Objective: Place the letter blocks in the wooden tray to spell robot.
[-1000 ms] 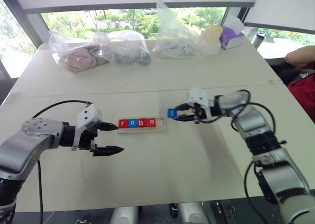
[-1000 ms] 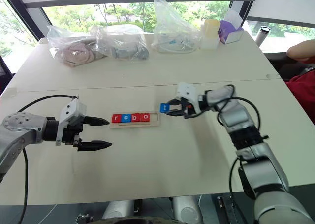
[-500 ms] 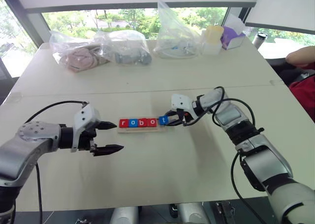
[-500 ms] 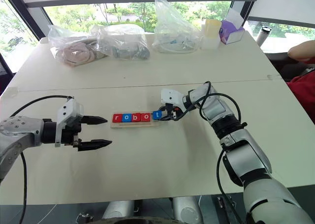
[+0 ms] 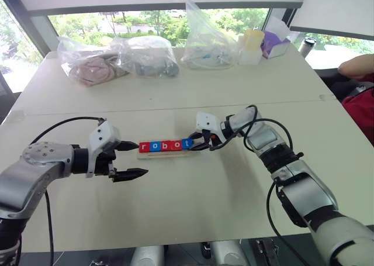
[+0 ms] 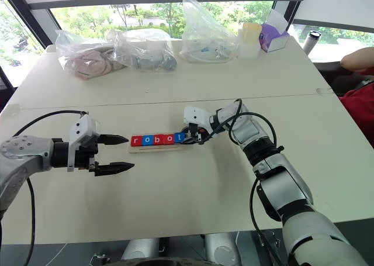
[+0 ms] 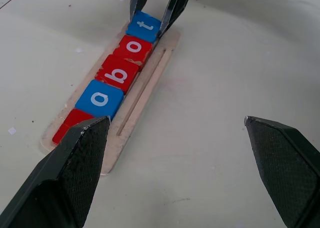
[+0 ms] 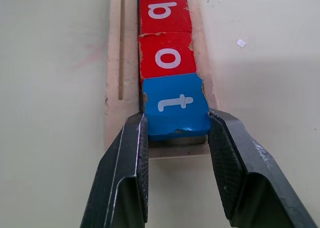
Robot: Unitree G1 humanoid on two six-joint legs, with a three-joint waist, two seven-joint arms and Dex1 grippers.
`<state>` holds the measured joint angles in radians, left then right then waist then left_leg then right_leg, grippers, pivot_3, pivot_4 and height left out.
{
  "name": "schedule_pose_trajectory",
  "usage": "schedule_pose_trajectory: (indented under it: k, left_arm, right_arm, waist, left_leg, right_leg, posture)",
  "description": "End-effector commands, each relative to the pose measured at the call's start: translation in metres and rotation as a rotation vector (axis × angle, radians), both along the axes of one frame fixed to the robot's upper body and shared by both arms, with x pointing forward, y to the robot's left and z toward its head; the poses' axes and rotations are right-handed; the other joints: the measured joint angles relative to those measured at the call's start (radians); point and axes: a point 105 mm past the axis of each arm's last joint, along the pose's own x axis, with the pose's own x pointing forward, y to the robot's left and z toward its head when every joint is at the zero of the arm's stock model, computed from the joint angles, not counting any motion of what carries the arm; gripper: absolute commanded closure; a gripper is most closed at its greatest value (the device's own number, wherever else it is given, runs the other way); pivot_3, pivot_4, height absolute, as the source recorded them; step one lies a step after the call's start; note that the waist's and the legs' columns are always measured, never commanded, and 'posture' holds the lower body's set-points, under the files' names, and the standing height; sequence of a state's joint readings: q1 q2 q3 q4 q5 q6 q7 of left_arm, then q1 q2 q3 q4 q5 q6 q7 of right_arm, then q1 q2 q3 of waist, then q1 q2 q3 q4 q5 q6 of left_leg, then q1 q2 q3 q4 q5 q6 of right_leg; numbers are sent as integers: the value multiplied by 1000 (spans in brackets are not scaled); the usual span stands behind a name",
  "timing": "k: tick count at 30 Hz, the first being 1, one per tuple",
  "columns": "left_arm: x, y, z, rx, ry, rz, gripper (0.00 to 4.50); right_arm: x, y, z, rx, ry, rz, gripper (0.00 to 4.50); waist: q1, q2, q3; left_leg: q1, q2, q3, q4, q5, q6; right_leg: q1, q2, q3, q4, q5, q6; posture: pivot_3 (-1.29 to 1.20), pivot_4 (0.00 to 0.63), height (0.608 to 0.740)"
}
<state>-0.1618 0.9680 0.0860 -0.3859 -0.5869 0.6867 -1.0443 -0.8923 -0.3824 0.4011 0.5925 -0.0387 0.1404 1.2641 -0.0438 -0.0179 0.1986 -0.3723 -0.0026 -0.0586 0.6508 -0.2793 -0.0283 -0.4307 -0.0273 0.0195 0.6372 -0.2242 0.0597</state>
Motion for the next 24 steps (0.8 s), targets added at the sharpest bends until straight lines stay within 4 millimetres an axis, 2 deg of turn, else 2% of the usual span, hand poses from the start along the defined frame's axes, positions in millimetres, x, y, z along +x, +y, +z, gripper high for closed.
schedule_pose_trajectory:
  k: [1,10,12,14,16,17,24]
  left_arm:
    - [1,-3,5,-1,-30,-15,0]
    - [3,-4,3,4,-38,-12,0]
    - [3,-3,3,6,-39,-12,0]
    - [4,-3,3,7,-39,-11,0]
    - [5,-2,3,8,-41,-10,0]
    - [5,-2,3,8,-41,-10,0]
    - [8,-1,3,9,-46,-10,0]
  right_arm:
    - [2,6,16,31,-41,16,3381]
    - [-2,6,16,44,-11,22,3381]
    - [-1,8,19,56,-24,23,2349]
    - [3,10,24,75,-43,7,1560]
    - [4,10,29,86,-51,5,384]
    - [5,11,32,94,-53,2,12]
    - [12,11,55,167,-75,-41,12]
  waist:
    - [0,0,0]
    - [0,0,0]
    - [0,0,0]
    - [-1,0,0]
    - [0,0,0]
    - [0,0,0]
    - [0,0,0]
  left_leg:
    - [0,0,0,0,0,0]
    - [0,0,0,0,0,0]
    - [0,0,0,0,0,0]
    - [0,0,0,0,0,0]
    - [0,0,0,0,0,0]
    - [0,0,0,0,0,0]
    - [0,0,0,0,0,0]
  right_leg:
    - [0,0,0,0,0,0]
    - [0,0,0,0,0,0]
    - [0,0,0,0,0,0]
    - [0,0,0,0,0,0]
    - [0,0,0,0,0,0]
    - [0,0,0,1,0,0]
    - [0,0,0,1,0,0]
  posture:
    - [0,150,740]
    - [0,150,740]
    - [0,150,740]
    - [0,150,740]
    - [0,150,740]
    - [0,150,740]
    - [0,150,740]
